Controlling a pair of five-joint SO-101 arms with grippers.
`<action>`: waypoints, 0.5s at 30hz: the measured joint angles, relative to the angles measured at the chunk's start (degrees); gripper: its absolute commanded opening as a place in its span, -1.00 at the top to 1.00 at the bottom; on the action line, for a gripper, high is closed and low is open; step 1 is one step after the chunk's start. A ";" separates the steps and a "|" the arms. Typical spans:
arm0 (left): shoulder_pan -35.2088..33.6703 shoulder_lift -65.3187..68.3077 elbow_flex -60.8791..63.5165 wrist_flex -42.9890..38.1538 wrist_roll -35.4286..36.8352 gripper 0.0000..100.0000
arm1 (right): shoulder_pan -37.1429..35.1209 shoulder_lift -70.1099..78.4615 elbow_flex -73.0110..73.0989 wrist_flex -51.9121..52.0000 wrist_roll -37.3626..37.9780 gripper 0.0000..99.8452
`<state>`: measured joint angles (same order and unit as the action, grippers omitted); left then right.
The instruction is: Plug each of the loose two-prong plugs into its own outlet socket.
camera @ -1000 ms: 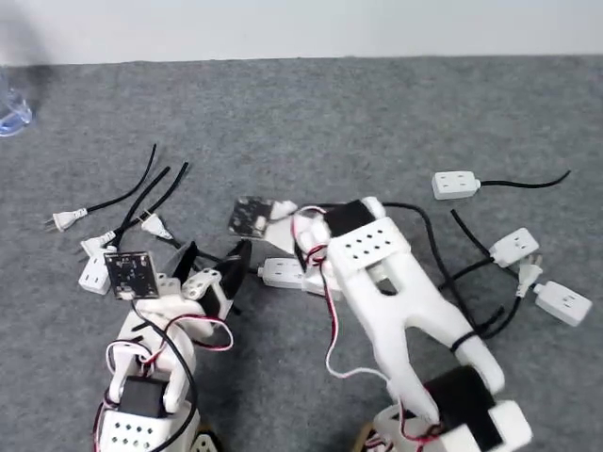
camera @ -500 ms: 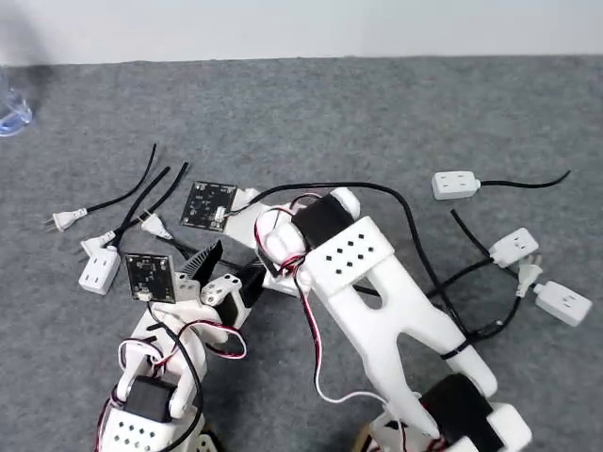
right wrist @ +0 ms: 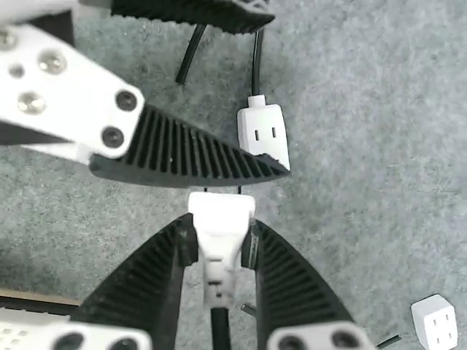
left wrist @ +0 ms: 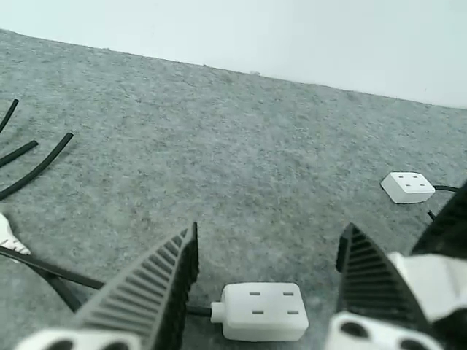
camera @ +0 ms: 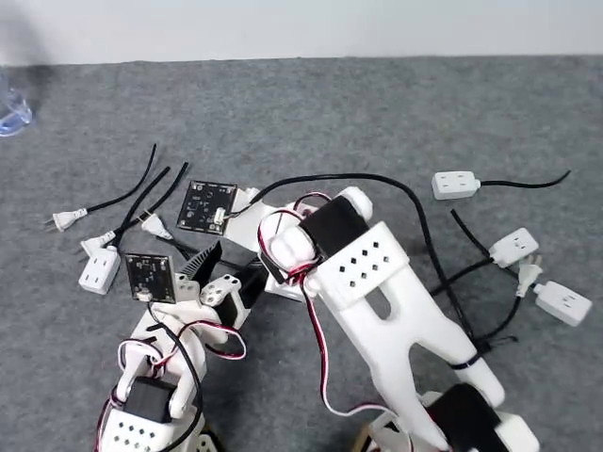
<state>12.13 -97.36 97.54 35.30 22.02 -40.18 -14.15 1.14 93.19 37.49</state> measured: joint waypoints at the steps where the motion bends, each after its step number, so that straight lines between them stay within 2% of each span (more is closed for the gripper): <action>1: 0.00 0.00 0.00 0.00 0.00 0.41 | 0.00 0.00 -0.44 0.00 0.00 0.98; 15: -1.41 0.09 0.00 1.05 0.00 0.41 | 0.00 -0.18 -1.58 -2.73 -1.67 0.98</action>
<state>10.73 -97.27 97.54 36.35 22.02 -40.18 -14.33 -0.44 90.46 35.82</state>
